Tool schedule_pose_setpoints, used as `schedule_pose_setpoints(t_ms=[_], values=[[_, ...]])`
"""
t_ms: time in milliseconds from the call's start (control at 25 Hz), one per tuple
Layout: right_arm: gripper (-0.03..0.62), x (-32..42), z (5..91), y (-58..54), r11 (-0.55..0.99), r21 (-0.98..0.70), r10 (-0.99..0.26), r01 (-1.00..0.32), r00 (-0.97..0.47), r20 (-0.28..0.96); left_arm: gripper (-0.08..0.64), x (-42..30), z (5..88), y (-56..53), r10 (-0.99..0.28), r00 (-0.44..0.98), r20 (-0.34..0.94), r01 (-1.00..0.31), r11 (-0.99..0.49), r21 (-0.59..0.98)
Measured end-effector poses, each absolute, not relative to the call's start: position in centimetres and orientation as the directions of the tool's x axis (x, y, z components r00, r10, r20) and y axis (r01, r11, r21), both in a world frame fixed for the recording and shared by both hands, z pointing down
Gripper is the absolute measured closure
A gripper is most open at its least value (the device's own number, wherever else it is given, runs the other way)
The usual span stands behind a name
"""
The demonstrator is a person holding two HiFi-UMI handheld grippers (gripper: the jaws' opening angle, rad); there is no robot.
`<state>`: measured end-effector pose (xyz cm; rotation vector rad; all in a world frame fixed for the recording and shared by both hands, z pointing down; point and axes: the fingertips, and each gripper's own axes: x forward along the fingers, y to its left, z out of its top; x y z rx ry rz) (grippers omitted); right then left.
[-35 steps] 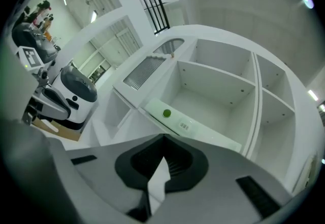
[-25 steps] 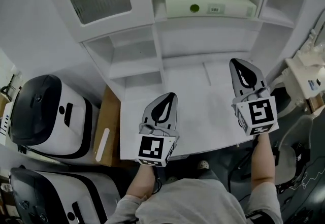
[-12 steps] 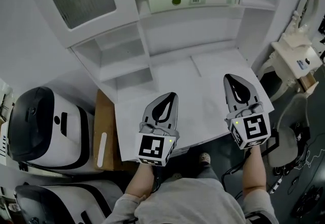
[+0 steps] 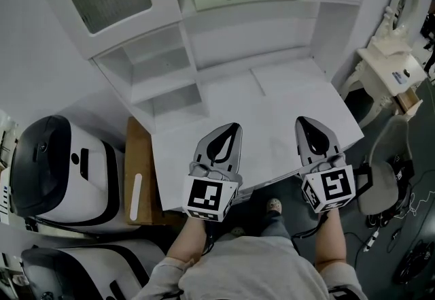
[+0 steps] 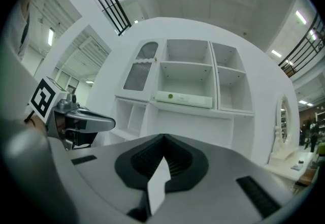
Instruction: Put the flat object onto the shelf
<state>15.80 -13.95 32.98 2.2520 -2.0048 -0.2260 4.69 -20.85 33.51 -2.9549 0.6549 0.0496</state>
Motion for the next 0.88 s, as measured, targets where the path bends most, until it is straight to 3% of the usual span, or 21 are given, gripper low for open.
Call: schedule_pose_setpoints(t_ms=[880], values=[[0.583, 12.6, 32.7, -13.4, -0.071, 0.149, -0.997, -0.986, 0.065, -0.046, 0.545, 2.9, 32.7, -20.3, -0.425, 0.901, -0.088, -0.432, -0.897, -0.096]])
